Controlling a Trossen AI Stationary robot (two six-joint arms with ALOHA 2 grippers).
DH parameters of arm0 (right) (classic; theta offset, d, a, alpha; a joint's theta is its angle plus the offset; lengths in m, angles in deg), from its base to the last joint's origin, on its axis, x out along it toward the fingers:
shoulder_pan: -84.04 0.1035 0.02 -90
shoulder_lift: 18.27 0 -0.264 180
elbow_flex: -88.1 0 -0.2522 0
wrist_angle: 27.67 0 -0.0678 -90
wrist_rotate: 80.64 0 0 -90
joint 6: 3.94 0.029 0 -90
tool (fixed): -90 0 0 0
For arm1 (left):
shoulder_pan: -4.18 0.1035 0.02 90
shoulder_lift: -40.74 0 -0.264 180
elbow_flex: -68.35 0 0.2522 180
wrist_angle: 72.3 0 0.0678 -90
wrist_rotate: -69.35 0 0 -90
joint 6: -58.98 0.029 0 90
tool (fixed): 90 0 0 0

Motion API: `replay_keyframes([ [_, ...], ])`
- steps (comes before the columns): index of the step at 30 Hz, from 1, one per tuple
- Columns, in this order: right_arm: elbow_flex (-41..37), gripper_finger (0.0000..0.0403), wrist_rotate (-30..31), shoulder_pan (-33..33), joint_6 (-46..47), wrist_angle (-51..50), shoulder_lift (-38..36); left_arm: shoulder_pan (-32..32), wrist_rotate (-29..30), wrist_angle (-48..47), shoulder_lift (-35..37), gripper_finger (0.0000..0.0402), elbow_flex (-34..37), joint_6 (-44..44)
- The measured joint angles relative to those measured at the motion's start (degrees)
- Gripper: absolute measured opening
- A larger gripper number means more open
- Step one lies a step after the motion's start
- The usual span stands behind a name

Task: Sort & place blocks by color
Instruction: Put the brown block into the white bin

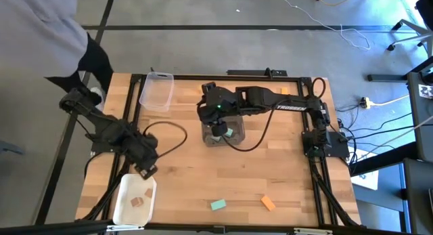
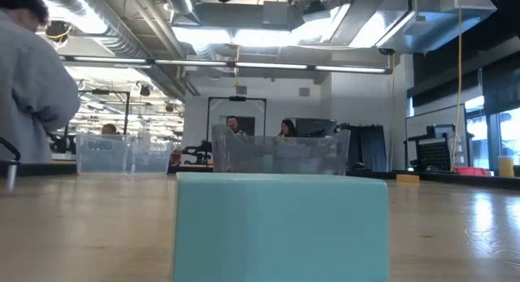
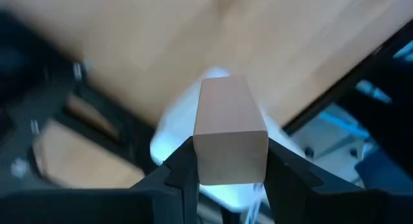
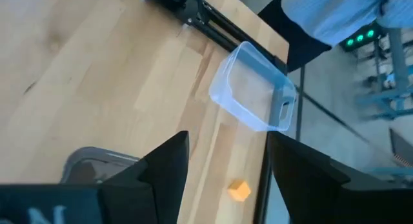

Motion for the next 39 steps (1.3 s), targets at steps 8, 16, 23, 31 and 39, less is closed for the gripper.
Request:
replay_keyframes([
  [8, -0.1, 0.0212, -0.3, 0.0, 1.7, -3.8, 0.0, -11.1, -5.1, 15.8, -0.1, 0.0124, 11.4, -12.2],
  [16, -0.1, 0.0212, -3.2, -0.2, 1.5, -6.5, 0.0, -15.9, -4.5, 30.2, -0.1, 0.0124, 23.8, -19.3],
  [23, -0.1, 0.0212, -11.4, -0.4, 1.5, -8.2, 0.0, -16.3, -10.2, 35.2, 0.0, 0.0124, 30.4, -16.4],
  [31, -0.1, 0.0212, -11.6, -0.3, 1.7, -8.4, 0.0, -16.3, -10.7, 45.6, 0.0, 0.0124, 37.1, -14.7],
  [39, -0.1, 0.0212, -11.6, -0.4, 1.7, -8.4, 0.0, -16.2, -10.3, 45.1, 0.0, 0.0126, 38.9, -16.0],
])
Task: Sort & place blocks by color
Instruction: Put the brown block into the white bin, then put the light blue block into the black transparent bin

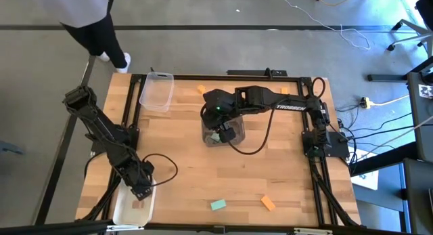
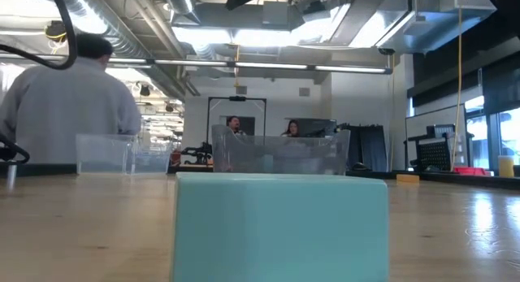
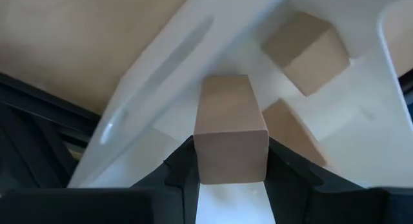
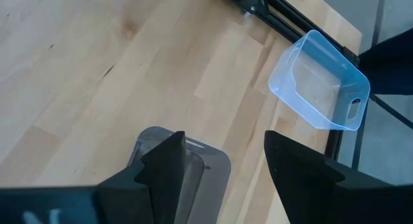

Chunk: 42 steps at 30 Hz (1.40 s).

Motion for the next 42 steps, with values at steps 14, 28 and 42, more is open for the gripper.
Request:
replay_keyframes([
  [14, -0.1, 0.0212, 0.2, 0.0, 0.0, -1.1, -0.3, 0.0, 0.3, -0.1, 0.0, 0.0221, -1.6, -1.4],
  [28, -0.1, 0.0212, 1.0, -3.7, 11.5, -15.1, -4.8, 0.0, 10.4, -26.7, 0.0, 0.0222, -19.9, -3.0],
  [42, 0.0, 0.0212, 3.3, -9.5, 39.4, -29.3, -4.7, 9.7, 25.5, -50.8, 0.0, 0.0223, -33.5, -1.0],
])
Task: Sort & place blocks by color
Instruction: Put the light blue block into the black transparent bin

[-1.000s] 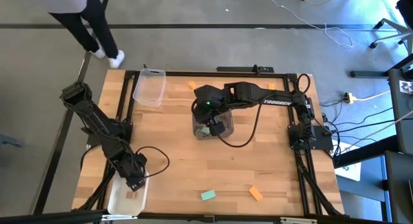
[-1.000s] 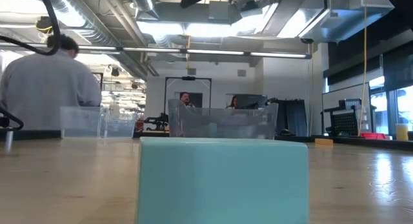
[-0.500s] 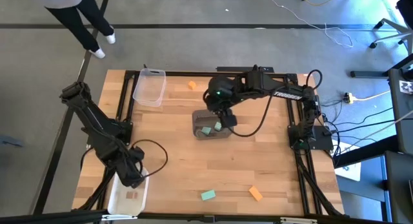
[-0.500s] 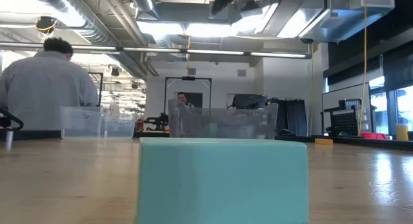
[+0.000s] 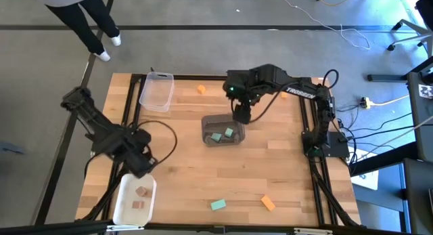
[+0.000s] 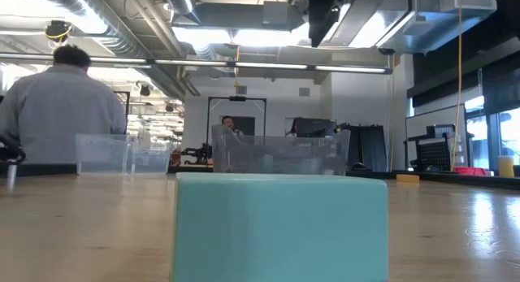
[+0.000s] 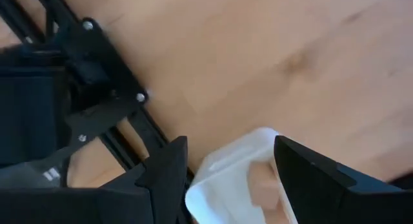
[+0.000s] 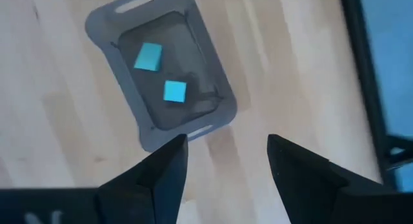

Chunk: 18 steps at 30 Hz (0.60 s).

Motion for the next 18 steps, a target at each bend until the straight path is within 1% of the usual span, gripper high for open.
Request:
replay_keyframes([
  [2, 0.0, 0.0212, -3.3, -0.9, 0.6, 0.0, 0.0, 3.0, 0.8, -0.2, 0.0, 0.0223, 0.0, 4.9],
  [5, 0.0, 0.0212, -9.7, -1.4, -1.8, 0.0, -0.6, 7.3, 2.7, 1.6, 0.0, 0.0223, 0.0, 14.9],
  [7, 0.0, 0.0212, -13.3, -1.0, -2.1, 0.0, -1.1, 10.6, 2.6, 3.2, 0.0, 0.0223, 0.0, 21.2],
  [9, 0.0, 0.0212, -15.5, -0.3, -2.2, 0.0, -1.5, 14.0, 1.9, 6.4, 0.0, 0.0223, 0.0, 27.4],
  [13, 0.0, 0.0212, -18.0, 1.5, -3.4, 0.0, -3.6, 20.7, -0.8, 17.8, 0.0, 0.0223, 0.0, 39.6],
  [15, 0.0, 0.0212, -17.9, 2.2, -3.6, 0.0, -5.0, 23.2, -2.2, 23.8, 0.0, 0.0223, 0.0, 44.8],
  [18, 0.0, 0.0212, -16.3, 3.3, -4.0, 0.0, -7.4, 24.8, -2.7, 30.6, 0.0, 0.0223, 0.0, 51.4],
])
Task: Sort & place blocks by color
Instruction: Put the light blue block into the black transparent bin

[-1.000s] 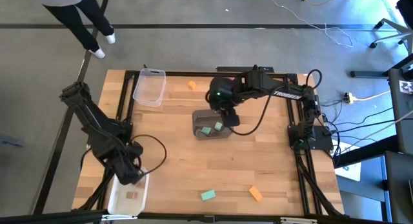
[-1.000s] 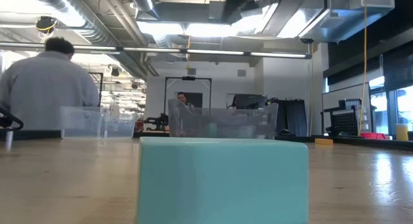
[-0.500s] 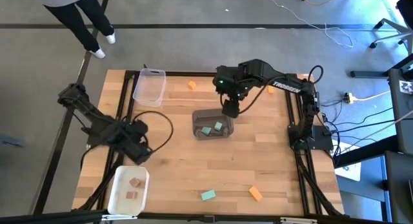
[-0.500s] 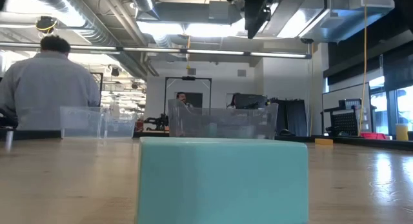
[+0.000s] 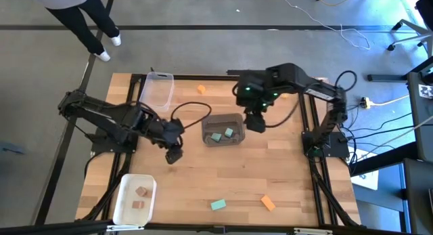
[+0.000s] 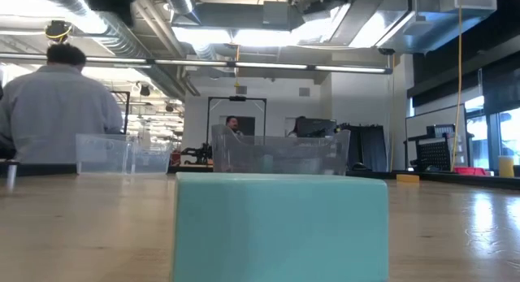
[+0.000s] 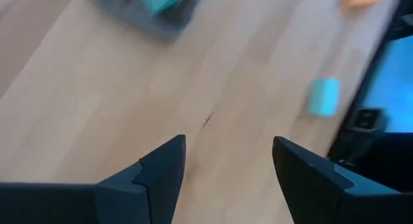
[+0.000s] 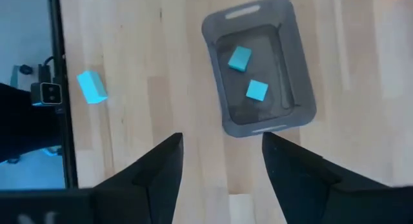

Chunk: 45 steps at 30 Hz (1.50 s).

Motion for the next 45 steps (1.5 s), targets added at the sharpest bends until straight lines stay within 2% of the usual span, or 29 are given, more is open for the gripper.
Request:
replay_keyframes([
  [5, -0.1, 0.0212, 0.2, 2.6, -1.4, 0.0, -4.5, 0.4, 0.1, 7.3, -2.7, 0.0223, 0.0, 3.5],
  [8, -3.8, 0.0212, 2.0, 4.7, -2.8, 0.1, -8.5, 0.4, -1.1, 10.0, -6.1, 0.0223, 0.0, 3.5],
  [14, -20.9, 0.0212, 3.6, 10.4, -5.1, 0.1, -19.8, -0.3, -6.7, 18.1, -14.4, 0.0223, 0.0, 3.5],
  [17, -29.3, 0.0212, 3.5, 14.0, -5.8, 1.3, -25.1, -1.8, -7.0, 23.6, -17.4, 0.0223, -0.9, 3.5],
  [21, -38.3, 0.0212, 3.4, 17.9, -3.4, 7.1, -30.8, -5.0, -5.9, 24.8, -22.5, 0.0223, -6.1, 3.7],
  [25, -44.0, 0.0212, 3.4, 20.7, -1.0, 11.8, -34.8, -9.1, -4.8, 24.7, -29.0, 0.0223, -12.0, 4.0],
  [30, -48.0, 0.0212, 3.5, 22.2, -0.9, 17.0, -36.8, -13.4, -2.2, 25.1, -37.3, 0.0223, -18.8, 6.8],
  [34, -48.7, 0.0212, 3.6, 22.4, -1.0, 19.5, -36.7, -15.6, 0.5, 24.5, -42.4, 0.0223, -21.6, 8.0],
  [40, -48.7, 0.0212, 3.6, 22.5, -1.1, 21.7, -36.5, -16.9, 2.6, 24.6, -46.1, 0.0223, -21.7, 5.1],
  [45, -48.7, 0.0212, 3.6, 22.5, -1.1, 21.6, -36.5, -17.1, 2.6, 29.8, -48.5, 0.0223, -21.7, 3.3],
])
